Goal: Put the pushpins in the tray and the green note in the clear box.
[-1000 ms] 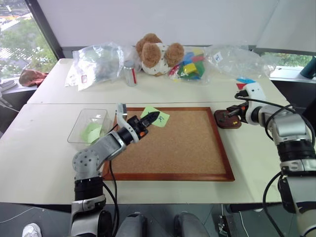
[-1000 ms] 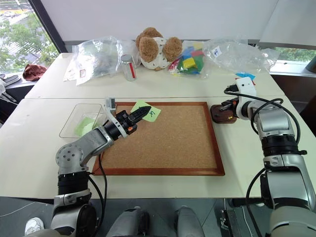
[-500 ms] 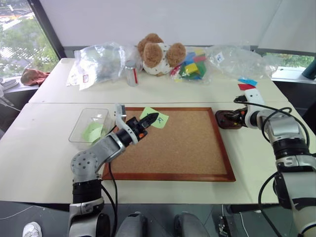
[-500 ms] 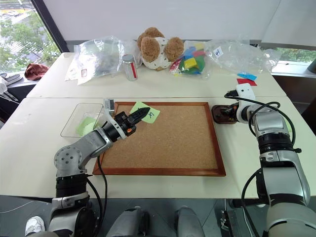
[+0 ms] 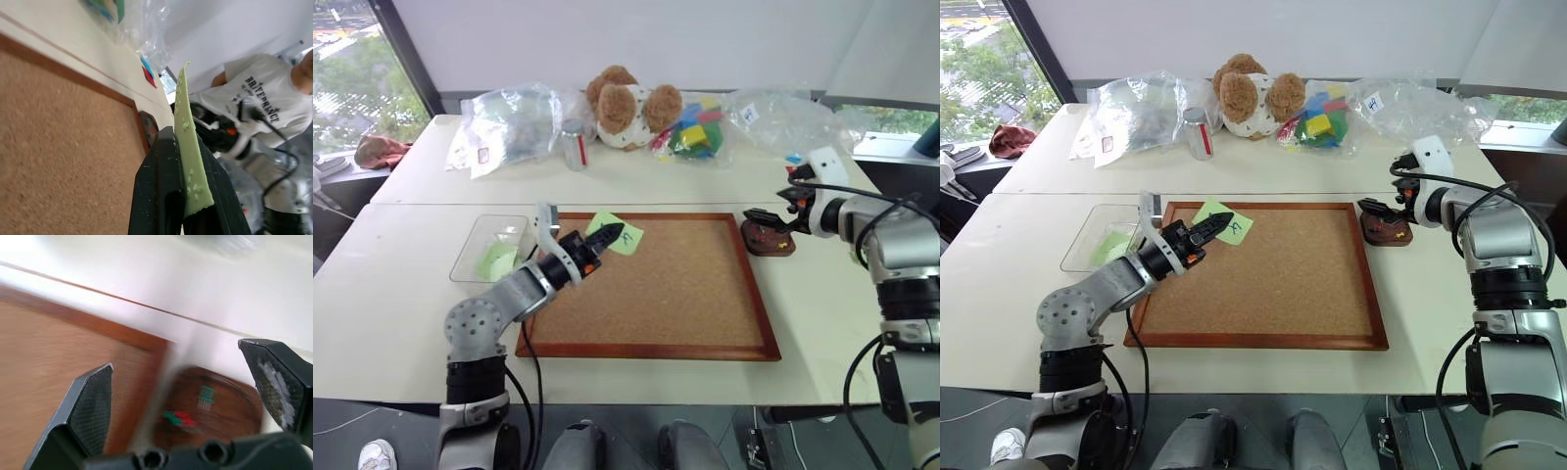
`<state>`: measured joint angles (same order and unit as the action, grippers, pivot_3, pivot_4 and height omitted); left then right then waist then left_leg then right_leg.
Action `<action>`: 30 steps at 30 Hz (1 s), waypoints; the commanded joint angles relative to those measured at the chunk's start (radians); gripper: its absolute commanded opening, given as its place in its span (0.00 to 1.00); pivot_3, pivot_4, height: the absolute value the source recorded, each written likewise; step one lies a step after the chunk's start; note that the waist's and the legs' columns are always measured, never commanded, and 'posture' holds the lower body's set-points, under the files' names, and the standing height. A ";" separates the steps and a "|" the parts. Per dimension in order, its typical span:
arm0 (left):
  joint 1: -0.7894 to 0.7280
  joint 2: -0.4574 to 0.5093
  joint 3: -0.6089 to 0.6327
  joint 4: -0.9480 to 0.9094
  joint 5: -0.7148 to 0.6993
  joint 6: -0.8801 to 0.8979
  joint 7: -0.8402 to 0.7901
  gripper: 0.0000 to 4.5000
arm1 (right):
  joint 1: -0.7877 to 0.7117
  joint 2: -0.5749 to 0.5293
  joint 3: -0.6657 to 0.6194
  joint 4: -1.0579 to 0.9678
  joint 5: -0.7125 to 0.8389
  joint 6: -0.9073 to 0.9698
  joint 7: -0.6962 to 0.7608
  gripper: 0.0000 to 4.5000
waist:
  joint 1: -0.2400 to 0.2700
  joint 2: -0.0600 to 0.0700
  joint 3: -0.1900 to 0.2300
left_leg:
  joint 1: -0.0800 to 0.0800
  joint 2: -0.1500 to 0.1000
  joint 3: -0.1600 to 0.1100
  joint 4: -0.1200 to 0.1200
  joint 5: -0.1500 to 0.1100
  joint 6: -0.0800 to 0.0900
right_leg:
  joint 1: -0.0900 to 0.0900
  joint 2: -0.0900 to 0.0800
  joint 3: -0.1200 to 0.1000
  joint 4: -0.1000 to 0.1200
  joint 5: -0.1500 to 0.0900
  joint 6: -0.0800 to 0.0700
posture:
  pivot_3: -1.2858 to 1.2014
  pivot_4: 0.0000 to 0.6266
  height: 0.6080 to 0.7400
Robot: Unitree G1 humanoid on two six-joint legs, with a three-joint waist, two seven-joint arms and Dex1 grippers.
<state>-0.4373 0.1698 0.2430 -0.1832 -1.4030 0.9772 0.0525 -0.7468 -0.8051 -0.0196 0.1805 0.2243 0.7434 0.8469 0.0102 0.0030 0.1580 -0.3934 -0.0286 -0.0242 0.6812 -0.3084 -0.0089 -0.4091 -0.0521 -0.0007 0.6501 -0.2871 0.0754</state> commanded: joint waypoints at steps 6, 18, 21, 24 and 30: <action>0.005 0.130 0.041 -0.235 0.009 -0.069 0.085 0.00 | 0.031 -0.015 -0.008 -0.326 0.199 0.029 0.210 1.00 | 0.000 0.000 0.000 | 0.000 0.000 0.000 0.000 0.000 0.000 | 0.000 0.000 0.000 0.000 0.000 0.000 | 0.52 0.24 1.00; 0.107 0.631 0.198 -0.262 0.274 -0.087 0.075 0.00 | 0.002 0.047 0.087 -0.380 0.247 -0.040 0.300 1.00 | -0.001 -0.002 0.002 | 0.000 0.000 -0.001 -0.002 0.000 0.000 | 0.000 0.000 0.000 -0.001 0.000 0.000 | 0.52 0.24 1.00; 0.150 0.707 0.164 -0.192 0.376 -0.108 -0.041 0.00 | 0.001 0.056 0.098 -0.381 0.245 -0.049 0.303 1.00 | 0.002 -0.002 0.002 | 0.000 0.000 -0.001 -0.002 0.000 0.000 | 0.000 0.000 0.000 -0.001 0.000 -0.001 | 0.52 0.24 1.00; 0.148 0.717 0.104 -0.106 0.461 -0.130 -0.153 0.00 | 0.007 0.060 0.103 -0.391 0.245 -0.049 0.296 1.00 | 0.003 -0.002 0.002 | 0.000 0.000 -0.001 -0.002 -0.001 0.001 | 0.000 -0.001 0.000 -0.001 0.000 -0.001 | 0.52 0.24 1.00; 0.083 0.689 -0.002 0.068 0.627 -0.183 -0.295 0.00 | 0.028 0.053 0.087 -0.430 0.258 -0.026 0.270 1.00 | 0.000 -0.003 0.002 | 0.000 0.000 0.000 -0.004 -0.002 0.003 | -0.002 -0.002 0.000 -0.001 0.000 -0.001 | 0.52 0.24 1.00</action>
<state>-0.3292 0.8530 0.2418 -0.1351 -0.8247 0.8323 -0.2097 -0.7145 -0.7467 0.0987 -0.2091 0.4590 0.7160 1.1243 0.0104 0.0004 0.1599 -0.3938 -0.0284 -0.0247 0.6773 -0.3100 -0.0065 -0.4111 -0.0542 -0.0008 0.6487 -0.2875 0.0747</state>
